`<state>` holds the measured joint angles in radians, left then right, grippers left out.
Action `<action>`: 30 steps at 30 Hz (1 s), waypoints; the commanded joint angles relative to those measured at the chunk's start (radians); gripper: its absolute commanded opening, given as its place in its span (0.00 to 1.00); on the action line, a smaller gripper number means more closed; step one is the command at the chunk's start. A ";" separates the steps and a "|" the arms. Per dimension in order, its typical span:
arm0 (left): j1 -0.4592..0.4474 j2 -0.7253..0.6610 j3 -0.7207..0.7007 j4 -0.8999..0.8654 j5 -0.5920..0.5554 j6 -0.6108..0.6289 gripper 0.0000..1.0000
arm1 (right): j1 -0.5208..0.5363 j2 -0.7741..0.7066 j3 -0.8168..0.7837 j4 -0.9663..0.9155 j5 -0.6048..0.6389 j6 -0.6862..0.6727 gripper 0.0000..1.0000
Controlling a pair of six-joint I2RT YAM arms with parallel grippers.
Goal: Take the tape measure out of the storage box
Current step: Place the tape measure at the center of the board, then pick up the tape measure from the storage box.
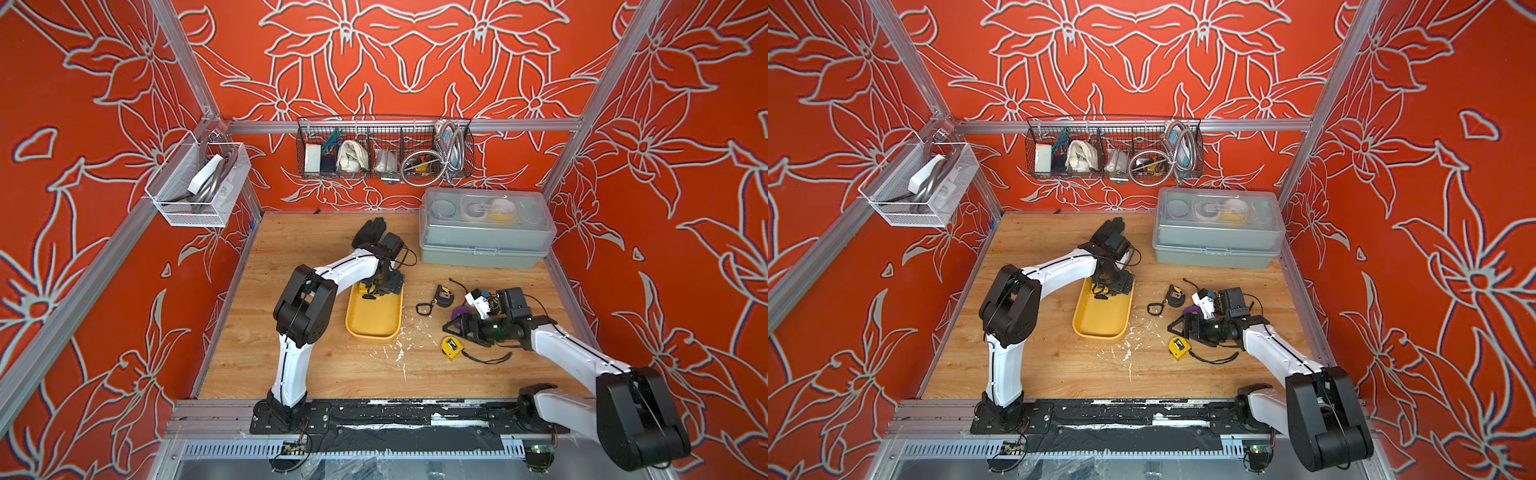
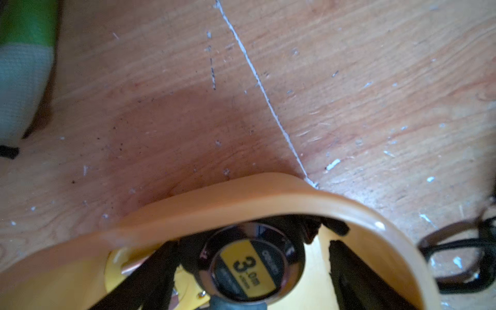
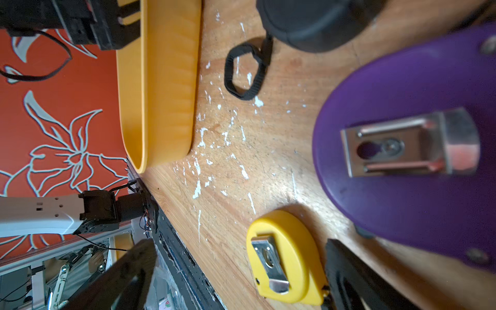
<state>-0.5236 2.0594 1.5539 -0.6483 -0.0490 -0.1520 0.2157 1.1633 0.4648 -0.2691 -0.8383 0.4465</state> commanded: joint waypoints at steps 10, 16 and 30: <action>-0.001 -0.017 -0.067 0.002 0.034 0.013 0.55 | 0.006 -0.001 0.063 -0.020 -0.015 -0.024 1.00; -0.001 -0.155 -0.095 -0.021 0.059 0.005 0.49 | 0.006 -0.005 0.093 0.036 -0.079 -0.016 1.00; -0.058 -0.464 -0.181 -0.178 0.282 0.152 0.45 | 0.057 0.198 0.315 0.270 -0.288 0.135 0.98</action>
<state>-0.5591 1.6398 1.4017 -0.7647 0.1612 -0.0448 0.2470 1.3304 0.7219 -0.0525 -1.0565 0.5541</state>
